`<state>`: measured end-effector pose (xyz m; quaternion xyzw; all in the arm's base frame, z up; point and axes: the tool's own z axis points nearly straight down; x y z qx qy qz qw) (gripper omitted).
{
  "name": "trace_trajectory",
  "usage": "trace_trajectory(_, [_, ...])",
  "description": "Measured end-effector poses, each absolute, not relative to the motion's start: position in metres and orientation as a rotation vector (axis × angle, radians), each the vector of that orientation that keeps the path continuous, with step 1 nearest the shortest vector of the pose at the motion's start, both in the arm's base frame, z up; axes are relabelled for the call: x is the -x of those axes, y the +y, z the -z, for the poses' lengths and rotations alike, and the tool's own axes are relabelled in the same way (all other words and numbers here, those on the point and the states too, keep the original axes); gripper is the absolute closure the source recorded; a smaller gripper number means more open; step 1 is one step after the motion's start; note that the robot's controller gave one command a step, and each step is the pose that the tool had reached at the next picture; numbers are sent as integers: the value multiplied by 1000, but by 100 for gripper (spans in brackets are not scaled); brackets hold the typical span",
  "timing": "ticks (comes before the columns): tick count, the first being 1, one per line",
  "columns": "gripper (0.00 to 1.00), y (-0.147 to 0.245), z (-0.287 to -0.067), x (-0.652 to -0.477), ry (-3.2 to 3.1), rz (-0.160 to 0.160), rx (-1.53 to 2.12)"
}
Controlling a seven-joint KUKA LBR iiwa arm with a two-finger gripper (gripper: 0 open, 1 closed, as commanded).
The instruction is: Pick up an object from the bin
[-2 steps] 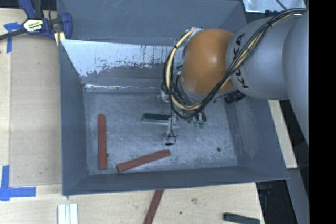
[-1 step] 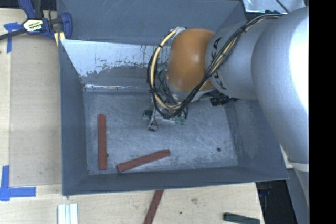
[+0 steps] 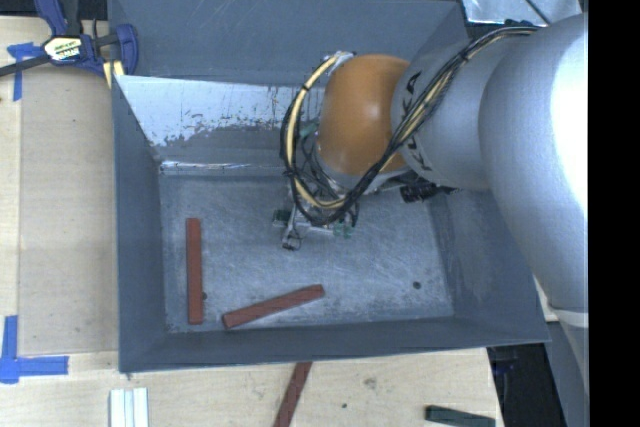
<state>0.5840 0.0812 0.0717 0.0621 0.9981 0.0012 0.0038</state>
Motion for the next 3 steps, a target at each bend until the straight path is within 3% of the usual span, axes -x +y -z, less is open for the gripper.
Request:
trace_trajectory(1, [100,74,-189,-580,3130,-1,-231])
trace_trajectory(2, [100,74,-189,-580,3130,0,-231])
trace_trajectory(3, [100,64,-213,-579,3148,1,-6])
